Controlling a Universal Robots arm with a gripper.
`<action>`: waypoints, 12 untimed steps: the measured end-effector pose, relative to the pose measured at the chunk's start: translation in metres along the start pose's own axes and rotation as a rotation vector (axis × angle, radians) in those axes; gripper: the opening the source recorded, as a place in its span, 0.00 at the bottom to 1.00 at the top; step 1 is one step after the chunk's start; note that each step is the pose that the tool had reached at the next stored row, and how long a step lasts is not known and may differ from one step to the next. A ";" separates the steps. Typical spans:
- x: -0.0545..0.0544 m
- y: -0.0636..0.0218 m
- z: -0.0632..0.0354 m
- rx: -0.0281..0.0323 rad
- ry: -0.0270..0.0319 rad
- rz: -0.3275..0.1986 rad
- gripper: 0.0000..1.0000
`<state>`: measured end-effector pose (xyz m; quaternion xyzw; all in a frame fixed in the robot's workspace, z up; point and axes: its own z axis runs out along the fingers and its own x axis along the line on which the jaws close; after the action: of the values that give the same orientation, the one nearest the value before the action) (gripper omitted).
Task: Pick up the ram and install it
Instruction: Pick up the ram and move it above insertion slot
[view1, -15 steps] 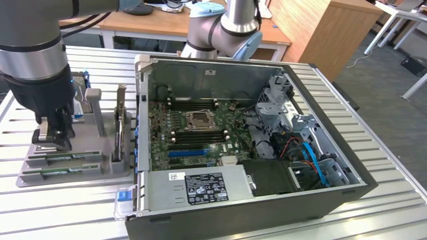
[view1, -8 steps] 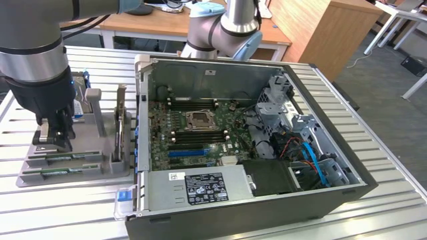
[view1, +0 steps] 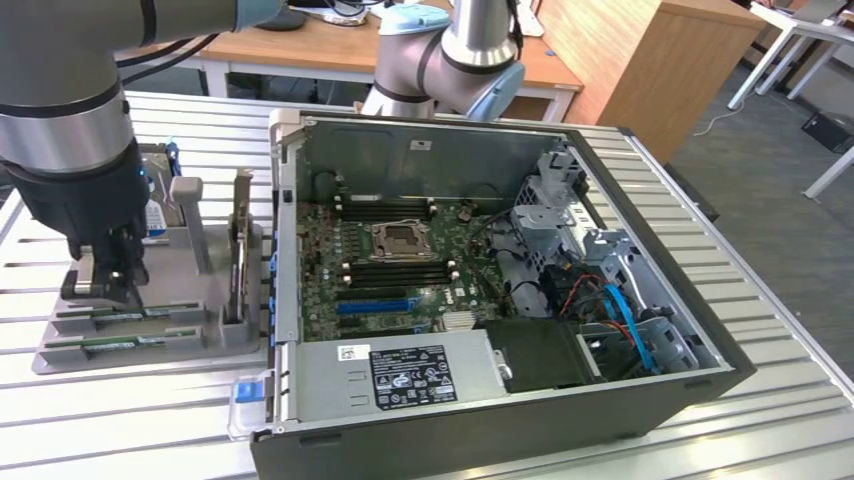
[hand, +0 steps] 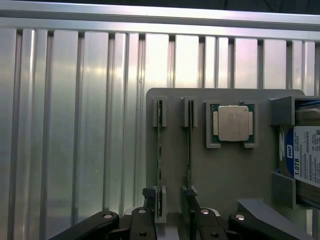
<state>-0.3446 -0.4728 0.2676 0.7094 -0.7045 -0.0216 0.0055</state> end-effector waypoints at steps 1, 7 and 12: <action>0.000 0.0000 0.0000 0.0000 0.0000 0.000 0.36; 0.001 -0.0001 0.0028 0.0000 0.0000 0.000 0.36; 0.001 -0.0004 0.0114 0.0000 -0.0001 0.000 0.36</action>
<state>-0.3446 -0.4738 0.2562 0.7094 -0.7045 -0.0216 0.0054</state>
